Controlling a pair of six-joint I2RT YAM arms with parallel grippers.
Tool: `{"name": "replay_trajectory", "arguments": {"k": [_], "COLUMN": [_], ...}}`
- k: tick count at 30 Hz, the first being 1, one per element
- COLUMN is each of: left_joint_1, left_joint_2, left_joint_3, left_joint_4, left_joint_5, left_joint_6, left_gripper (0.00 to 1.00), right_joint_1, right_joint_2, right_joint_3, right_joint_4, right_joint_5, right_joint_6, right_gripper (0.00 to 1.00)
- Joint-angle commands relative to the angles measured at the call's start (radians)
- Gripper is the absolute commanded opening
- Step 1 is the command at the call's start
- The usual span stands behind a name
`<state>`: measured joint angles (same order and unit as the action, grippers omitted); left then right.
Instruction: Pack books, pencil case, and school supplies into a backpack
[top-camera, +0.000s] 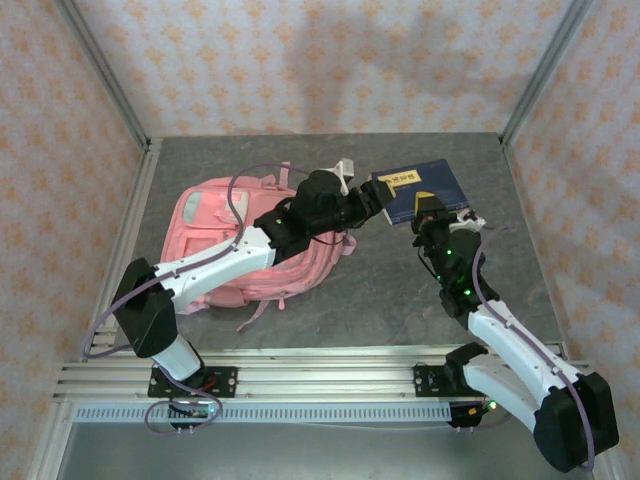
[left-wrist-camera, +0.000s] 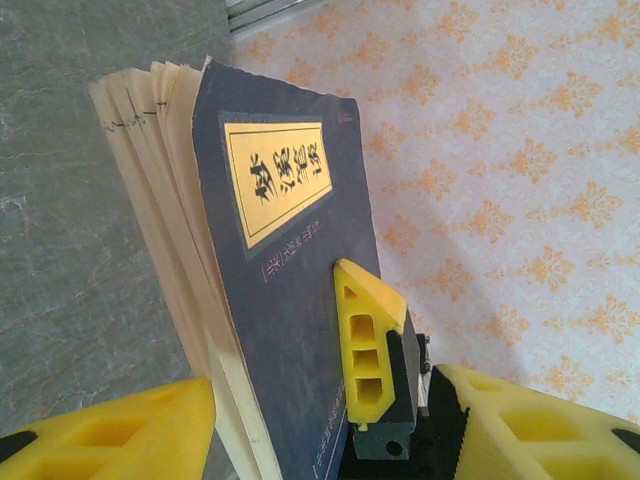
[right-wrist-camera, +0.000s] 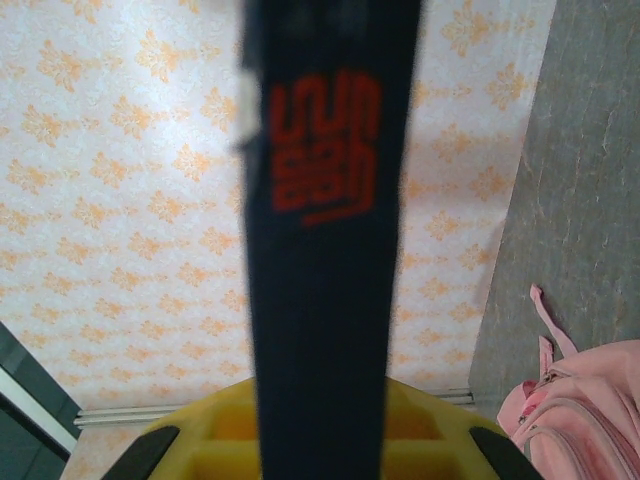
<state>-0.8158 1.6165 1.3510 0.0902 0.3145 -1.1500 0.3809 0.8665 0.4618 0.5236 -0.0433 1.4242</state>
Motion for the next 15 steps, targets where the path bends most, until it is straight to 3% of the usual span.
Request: {"name": "replay_trajectory", "arguments": {"k": [1,15], "left_joint_1": [0.009,0.018], "left_joint_2": [-0.019,0.007], "left_joint_3": [-0.023,0.008], "left_joint_4": [0.004,-0.04], "left_joint_5": [0.009,0.023], "left_joint_6": [0.03,0.047], "left_gripper": [0.59,0.61], "right_joint_1": [0.021,0.021], "right_joint_2": [-0.039,-0.043], "right_joint_3": [0.032,0.046], "right_joint_4": [0.056,0.046], "right_joint_5": [-0.051,-0.061], "right_joint_6": [-0.019,-0.013], "right_gripper": [0.0,0.0]}}
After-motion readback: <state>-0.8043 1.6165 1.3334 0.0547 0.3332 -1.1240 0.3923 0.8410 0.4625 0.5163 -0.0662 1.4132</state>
